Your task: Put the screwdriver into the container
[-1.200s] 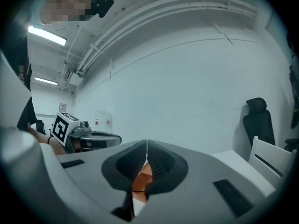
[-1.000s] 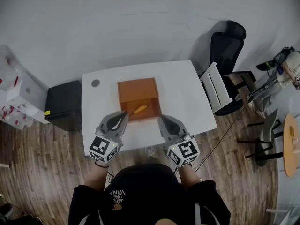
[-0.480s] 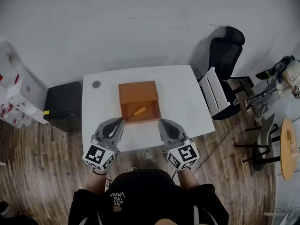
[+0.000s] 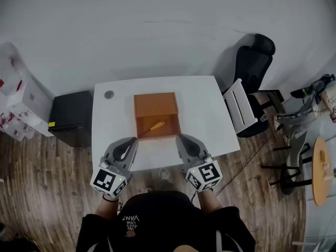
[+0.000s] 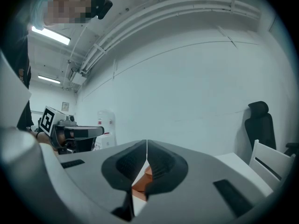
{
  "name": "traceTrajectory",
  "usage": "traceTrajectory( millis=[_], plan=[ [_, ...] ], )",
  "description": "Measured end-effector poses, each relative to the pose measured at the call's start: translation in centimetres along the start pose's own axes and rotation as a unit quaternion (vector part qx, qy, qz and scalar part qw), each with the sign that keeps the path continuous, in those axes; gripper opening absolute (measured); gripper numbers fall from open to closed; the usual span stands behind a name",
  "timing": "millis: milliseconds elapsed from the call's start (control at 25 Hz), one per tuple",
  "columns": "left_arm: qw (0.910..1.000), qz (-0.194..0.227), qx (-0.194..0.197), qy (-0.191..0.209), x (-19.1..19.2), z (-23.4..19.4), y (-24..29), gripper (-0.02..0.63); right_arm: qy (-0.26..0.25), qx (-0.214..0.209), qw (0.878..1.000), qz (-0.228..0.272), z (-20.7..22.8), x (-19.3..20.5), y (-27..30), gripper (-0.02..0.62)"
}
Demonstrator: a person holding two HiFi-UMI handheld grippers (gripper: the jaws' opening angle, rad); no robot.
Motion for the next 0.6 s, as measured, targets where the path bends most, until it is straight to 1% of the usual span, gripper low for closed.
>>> traceTrajectory(
  millis=[160, 360, 600],
  plan=[
    [1.0000, 0.000, 0.004, -0.009, 0.19, 0.30, 0.00, 0.014, 0.002, -0.002, 1.000, 0.001, 0.02, -0.07, 0.19, 0.012],
    [0.9999, -0.005, 0.003, -0.010, 0.57, 0.50, -0.06, 0.014, 0.003, -0.002, 1.000, -0.003, 0.17, 0.22, -0.07, 0.012],
    [0.9999, -0.004, 0.004, -0.010, 0.71, 0.57, 0.13, 0.014, -0.014, -0.002, 1.000, -0.017, -0.11, 0.42, 0.02, 0.012]
  ],
)
Point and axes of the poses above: the fingertips, and each gripper's own axes: y forward along the fingers, z to its right, x out of its underside, the point moved 8 cm from there along -y, backward along the fingers, and after that the axes turned 10 degrees about -x, right-handed, at the moved point
